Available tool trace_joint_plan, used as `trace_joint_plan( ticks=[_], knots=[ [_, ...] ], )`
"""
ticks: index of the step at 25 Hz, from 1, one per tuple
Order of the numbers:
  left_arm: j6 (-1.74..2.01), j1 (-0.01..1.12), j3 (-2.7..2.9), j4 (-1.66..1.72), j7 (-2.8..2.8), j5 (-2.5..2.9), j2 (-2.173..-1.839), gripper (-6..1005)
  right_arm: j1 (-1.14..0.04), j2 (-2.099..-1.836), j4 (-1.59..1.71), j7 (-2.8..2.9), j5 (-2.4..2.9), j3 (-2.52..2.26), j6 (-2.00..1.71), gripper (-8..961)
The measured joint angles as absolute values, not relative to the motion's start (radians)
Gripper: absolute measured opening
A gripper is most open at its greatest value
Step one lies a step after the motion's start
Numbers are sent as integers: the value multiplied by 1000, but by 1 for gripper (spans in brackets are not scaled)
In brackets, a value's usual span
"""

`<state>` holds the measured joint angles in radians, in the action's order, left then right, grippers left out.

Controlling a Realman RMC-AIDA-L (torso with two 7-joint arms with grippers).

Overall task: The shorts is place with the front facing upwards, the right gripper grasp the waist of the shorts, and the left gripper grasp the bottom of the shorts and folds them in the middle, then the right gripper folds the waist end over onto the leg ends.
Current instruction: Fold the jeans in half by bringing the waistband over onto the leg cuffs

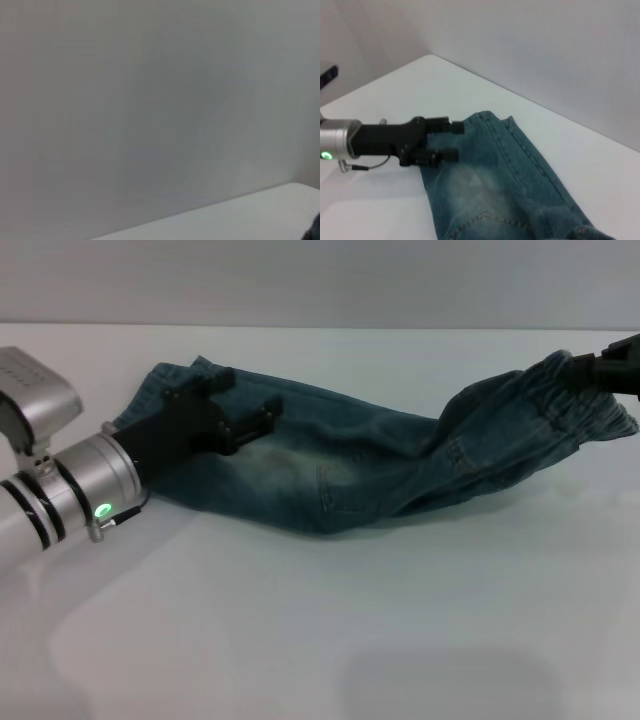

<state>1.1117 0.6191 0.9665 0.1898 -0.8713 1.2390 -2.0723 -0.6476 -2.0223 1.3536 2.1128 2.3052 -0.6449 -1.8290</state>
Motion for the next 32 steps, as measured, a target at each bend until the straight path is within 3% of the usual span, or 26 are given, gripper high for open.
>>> trace_joint_plan(
  ticks=[32],
  knots=[
    [1087, 667, 1101, 67, -878, 1240, -2078, 813, -792, -1987, 1321, 2197, 2161, -637, -1864, 3]
  ],
)
